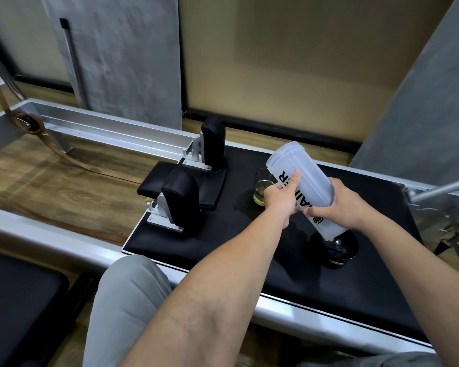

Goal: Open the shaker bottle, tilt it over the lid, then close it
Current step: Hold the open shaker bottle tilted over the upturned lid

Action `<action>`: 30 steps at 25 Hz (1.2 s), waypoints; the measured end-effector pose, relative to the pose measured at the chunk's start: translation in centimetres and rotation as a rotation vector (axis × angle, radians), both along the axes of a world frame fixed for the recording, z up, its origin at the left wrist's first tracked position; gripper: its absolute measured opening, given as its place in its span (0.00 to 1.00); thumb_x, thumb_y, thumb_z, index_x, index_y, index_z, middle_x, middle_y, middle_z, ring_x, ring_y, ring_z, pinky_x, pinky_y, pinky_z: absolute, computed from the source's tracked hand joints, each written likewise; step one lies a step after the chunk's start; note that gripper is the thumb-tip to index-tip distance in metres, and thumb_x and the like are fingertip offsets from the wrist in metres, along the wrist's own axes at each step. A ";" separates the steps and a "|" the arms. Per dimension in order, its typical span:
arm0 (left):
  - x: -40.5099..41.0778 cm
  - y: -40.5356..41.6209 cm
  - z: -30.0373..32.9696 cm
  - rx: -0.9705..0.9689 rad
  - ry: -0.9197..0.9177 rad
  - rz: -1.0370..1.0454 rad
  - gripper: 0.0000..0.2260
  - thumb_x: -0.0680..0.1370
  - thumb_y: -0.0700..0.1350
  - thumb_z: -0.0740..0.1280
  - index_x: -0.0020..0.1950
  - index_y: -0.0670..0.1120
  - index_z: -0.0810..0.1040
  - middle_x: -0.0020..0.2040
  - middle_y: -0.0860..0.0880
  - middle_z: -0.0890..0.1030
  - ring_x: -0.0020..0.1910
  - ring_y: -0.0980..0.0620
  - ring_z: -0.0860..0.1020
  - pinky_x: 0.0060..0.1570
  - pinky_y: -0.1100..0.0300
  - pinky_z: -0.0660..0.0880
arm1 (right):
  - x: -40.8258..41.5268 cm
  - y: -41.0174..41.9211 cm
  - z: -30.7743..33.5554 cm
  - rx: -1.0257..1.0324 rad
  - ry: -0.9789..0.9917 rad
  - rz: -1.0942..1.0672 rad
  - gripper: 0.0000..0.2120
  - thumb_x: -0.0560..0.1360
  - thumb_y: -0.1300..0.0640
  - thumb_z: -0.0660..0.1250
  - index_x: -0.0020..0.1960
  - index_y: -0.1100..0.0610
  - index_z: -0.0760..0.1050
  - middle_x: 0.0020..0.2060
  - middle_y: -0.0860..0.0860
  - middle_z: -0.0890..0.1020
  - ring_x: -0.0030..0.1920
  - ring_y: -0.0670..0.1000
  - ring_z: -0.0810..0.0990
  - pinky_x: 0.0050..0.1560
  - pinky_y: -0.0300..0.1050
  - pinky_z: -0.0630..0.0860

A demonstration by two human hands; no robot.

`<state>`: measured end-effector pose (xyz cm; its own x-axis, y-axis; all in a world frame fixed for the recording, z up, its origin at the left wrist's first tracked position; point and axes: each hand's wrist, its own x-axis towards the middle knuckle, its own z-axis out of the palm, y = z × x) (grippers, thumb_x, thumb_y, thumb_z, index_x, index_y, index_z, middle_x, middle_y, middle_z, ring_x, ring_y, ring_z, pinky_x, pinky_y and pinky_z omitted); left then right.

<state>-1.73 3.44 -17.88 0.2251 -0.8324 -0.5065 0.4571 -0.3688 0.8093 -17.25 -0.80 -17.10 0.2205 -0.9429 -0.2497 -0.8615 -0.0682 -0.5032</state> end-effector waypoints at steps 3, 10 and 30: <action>-0.1 0.1 0.1 0.003 -0.006 -0.001 0.19 0.80 0.56 0.72 0.37 0.47 0.71 0.33 0.53 0.74 0.29 0.59 0.76 0.38 0.60 0.84 | -0.1 0.0 0.2 -0.003 0.006 0.007 0.47 0.65 0.43 0.82 0.75 0.52 0.62 0.56 0.51 0.77 0.51 0.51 0.79 0.49 0.51 0.79; -0.3 0.3 0.3 0.004 0.005 0.004 0.19 0.80 0.55 0.72 0.37 0.48 0.70 0.35 0.52 0.73 0.32 0.58 0.76 0.50 0.51 0.85 | -0.1 0.2 0.4 -0.001 0.005 0.005 0.47 0.65 0.43 0.82 0.75 0.52 0.62 0.56 0.51 0.77 0.50 0.50 0.79 0.47 0.50 0.78; -0.3 -0.3 -0.3 -0.013 0.022 0.009 0.18 0.80 0.56 0.72 0.40 0.45 0.74 0.38 0.52 0.77 0.36 0.57 0.79 0.45 0.54 0.86 | 0.1 0.4 1.2 -0.002 0.024 0.010 0.44 0.65 0.44 0.82 0.73 0.53 0.63 0.55 0.52 0.78 0.51 0.52 0.79 0.51 0.54 0.80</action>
<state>-2.05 3.16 -18.18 0.2218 -0.8370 -0.5003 0.4783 -0.3537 0.8038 -17.13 -0.41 -15.94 0.2239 -0.9412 -0.2529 -0.8727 -0.0781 -0.4821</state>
